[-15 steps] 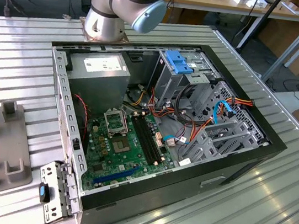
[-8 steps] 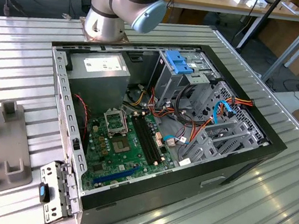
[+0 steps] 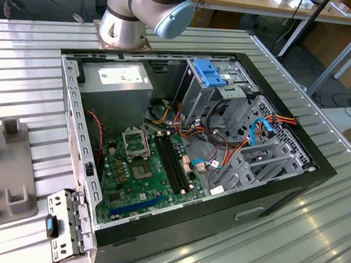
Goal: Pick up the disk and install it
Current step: 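Pick up the disk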
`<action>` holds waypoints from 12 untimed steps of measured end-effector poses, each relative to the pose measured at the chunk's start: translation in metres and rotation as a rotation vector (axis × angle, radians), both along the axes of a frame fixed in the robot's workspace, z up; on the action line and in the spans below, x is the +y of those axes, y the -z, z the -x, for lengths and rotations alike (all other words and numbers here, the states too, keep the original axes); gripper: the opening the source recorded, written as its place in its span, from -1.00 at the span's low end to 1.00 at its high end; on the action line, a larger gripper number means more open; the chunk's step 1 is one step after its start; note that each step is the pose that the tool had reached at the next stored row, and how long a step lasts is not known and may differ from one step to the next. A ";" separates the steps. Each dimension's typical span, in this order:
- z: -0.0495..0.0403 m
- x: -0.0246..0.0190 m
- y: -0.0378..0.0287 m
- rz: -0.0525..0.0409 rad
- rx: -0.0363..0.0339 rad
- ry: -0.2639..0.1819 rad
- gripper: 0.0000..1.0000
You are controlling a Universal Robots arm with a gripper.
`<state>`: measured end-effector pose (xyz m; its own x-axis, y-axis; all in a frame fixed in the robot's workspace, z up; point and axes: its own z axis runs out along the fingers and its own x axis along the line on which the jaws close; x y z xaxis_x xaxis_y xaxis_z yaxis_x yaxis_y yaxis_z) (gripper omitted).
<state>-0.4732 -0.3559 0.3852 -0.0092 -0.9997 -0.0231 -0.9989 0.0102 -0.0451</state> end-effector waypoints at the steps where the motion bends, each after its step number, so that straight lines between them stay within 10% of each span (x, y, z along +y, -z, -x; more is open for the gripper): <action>1: 0.0000 0.0000 -0.0035 0.0000 0.0000 0.000 -0.26; 12: 0.0000 0.0000 -0.0354 -0.0001 -0.0016 0.000 -0.26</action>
